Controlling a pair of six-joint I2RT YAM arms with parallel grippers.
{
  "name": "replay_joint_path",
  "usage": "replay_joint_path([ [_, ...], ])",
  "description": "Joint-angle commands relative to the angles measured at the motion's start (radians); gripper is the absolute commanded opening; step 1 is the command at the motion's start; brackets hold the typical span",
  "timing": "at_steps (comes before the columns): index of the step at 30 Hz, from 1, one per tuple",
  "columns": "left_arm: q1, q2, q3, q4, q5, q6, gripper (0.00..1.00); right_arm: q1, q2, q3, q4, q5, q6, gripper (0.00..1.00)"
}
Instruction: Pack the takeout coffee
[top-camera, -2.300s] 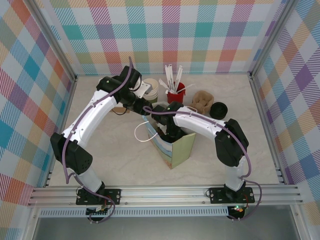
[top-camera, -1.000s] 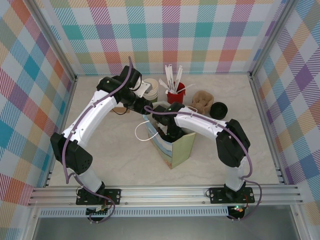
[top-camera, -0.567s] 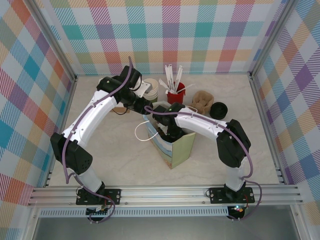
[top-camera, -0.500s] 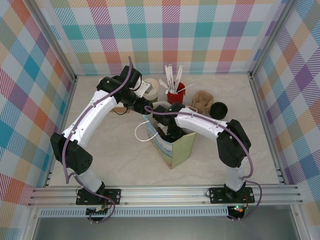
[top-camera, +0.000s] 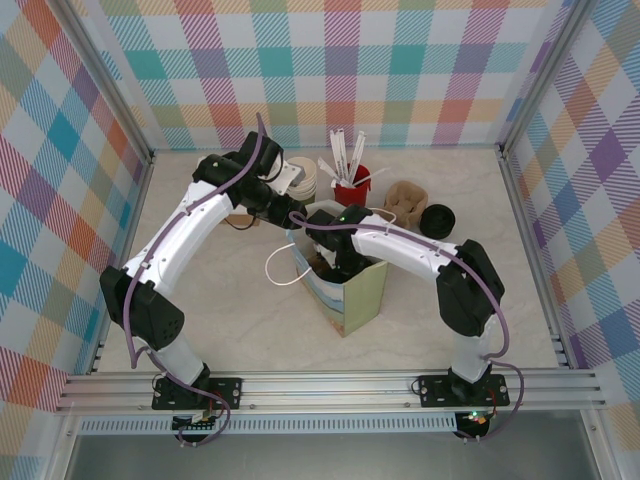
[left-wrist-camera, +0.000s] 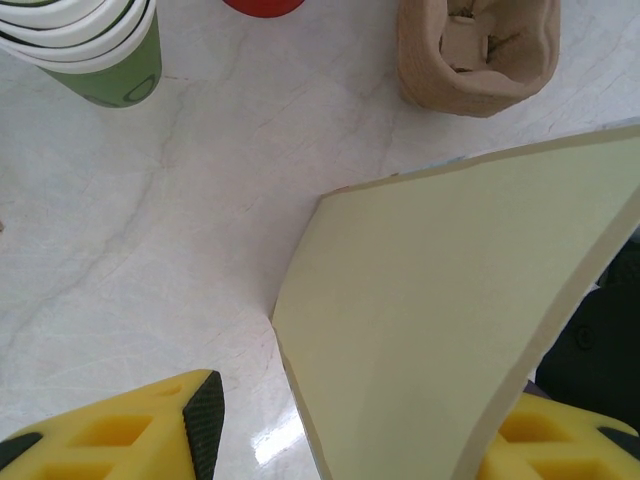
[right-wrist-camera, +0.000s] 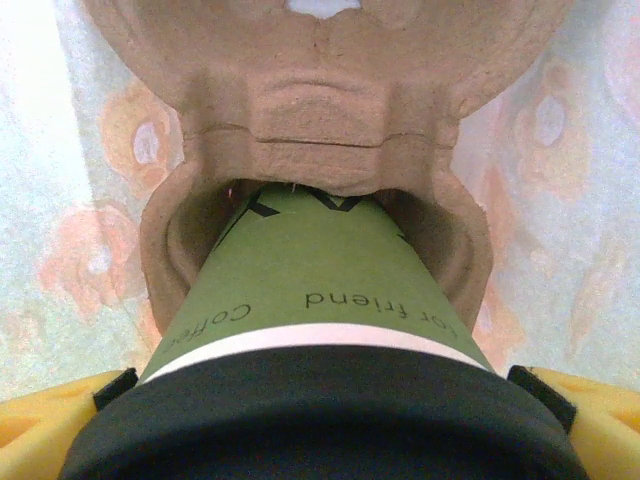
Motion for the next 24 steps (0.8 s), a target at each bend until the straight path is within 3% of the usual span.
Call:
replay_joint_path([
  [1, 0.003, -0.029, -0.016, 0.01, 0.02, -0.001, 0.54, -0.001, -0.039, 0.042, -0.004, 0.011, -0.014, 0.96],
  [24, 0.002, -0.027, -0.012, 0.012, 0.025, -0.001, 0.54, 0.0, -0.082, 0.183, -0.124, 0.034, -0.015, 1.0],
])
